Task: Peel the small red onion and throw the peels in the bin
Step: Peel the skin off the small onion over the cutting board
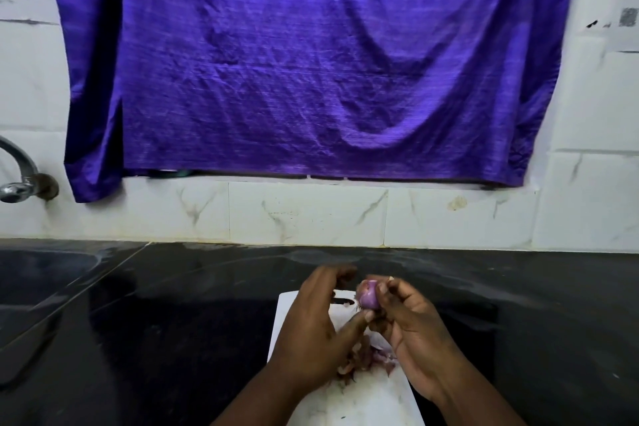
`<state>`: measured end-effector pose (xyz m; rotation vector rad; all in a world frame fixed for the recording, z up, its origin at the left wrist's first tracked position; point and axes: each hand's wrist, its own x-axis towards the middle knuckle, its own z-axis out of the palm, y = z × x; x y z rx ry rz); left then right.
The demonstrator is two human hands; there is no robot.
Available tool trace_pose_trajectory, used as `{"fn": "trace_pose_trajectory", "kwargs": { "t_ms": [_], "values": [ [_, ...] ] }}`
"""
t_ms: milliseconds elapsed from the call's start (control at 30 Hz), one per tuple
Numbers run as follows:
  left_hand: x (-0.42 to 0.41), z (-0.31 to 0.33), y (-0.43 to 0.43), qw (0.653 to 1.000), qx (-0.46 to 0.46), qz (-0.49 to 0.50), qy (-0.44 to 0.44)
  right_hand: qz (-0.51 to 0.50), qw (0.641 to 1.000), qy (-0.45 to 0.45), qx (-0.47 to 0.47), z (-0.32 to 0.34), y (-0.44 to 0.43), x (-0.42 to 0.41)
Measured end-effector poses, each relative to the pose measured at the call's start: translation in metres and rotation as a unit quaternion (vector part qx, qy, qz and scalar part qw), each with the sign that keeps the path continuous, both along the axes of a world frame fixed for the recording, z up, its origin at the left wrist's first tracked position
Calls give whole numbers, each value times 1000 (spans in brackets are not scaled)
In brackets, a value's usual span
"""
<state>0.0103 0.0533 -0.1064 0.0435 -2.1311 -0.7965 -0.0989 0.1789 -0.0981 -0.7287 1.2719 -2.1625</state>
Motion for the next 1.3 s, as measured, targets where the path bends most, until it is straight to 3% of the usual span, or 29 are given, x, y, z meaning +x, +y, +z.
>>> {"fn": "trace_pose_trajectory", "kwargs": {
  "t_ms": [100, 300, 600, 1067, 1300],
  "values": [
    [-2, 3, 1, 999, 3, -41, 32, 5, 999, 33, 23, -1, 1, 1],
    [-4, 0, -1, 998, 44, -21, 40, 9, 998, 55, 38, -2, 0, 1],
    [-2, 1, 0, 997, -66, -7, 31, 13, 1000, -2, 6, 6, 0, 6],
    [-1, 3, 4, 994, 10, -37, 107, 41, 999, -35, -4, 6, 0, 5],
    [-3, 2, 1, 993, 6, -39, 108, 38, 999, 17, 17, 4, 2, 3]
  ]
}}
